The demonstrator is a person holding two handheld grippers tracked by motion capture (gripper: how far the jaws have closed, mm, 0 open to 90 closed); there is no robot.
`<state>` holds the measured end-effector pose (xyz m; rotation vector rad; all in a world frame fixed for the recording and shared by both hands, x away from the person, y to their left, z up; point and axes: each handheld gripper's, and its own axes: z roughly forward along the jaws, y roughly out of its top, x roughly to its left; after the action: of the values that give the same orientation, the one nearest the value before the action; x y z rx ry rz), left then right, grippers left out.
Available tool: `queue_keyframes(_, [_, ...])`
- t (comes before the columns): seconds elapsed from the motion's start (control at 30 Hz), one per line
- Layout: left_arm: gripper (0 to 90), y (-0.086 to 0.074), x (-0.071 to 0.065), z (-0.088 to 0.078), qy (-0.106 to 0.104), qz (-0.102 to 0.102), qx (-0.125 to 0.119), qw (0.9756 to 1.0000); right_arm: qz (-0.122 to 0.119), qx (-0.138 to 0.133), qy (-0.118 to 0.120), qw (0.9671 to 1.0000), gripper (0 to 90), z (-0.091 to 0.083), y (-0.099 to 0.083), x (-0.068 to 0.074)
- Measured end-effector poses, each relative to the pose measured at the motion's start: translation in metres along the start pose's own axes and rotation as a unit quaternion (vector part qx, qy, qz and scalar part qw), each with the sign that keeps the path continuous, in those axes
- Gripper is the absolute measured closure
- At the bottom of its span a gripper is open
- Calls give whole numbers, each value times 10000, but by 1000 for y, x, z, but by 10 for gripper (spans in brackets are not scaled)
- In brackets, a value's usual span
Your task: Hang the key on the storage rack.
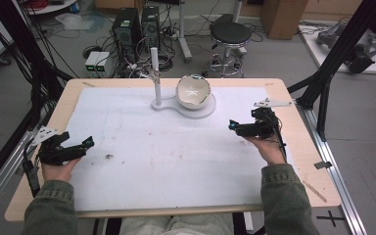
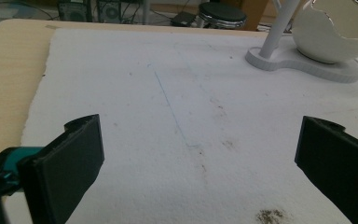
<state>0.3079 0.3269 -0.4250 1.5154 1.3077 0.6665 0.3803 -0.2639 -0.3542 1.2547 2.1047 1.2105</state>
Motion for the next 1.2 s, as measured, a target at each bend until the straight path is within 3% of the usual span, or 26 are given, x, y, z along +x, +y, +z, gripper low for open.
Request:
queue_keyframes(0.3, [17, -1, 0, -2, 1, -10, 5, 10000, -79, -194, -232, 9995, 12, -6, -12, -2])
queue_keyframes(0.37, [17, -1, 0, -2, -2, -2, 10, 10000, -118, -185, -272, 9994, 12, -8, -20, -2])
queue_keyframes(0.53, [17, -1, -1, -2, -5, -8, 12, 10000, -160, -457, -369, 9981, 12, -17, -43, -3])
queue_keyframes(0.67, [17, -2, -2, -3, -12, -5, 25, 10000, -149, -580, -414, 9973, 12, -20, -52, -3])
queue_keyframes(1.03, [17, -2, -1, -2, -5, -33, 24, 10000, 109, -791, -424, 9959, 11, -20, -77, -8])
queue_keyframes(1.2, [17, -2, 0, 0, -28, -46, 21, 10000, 142, -703, -464, 9963, 11, -14, -81, -6])
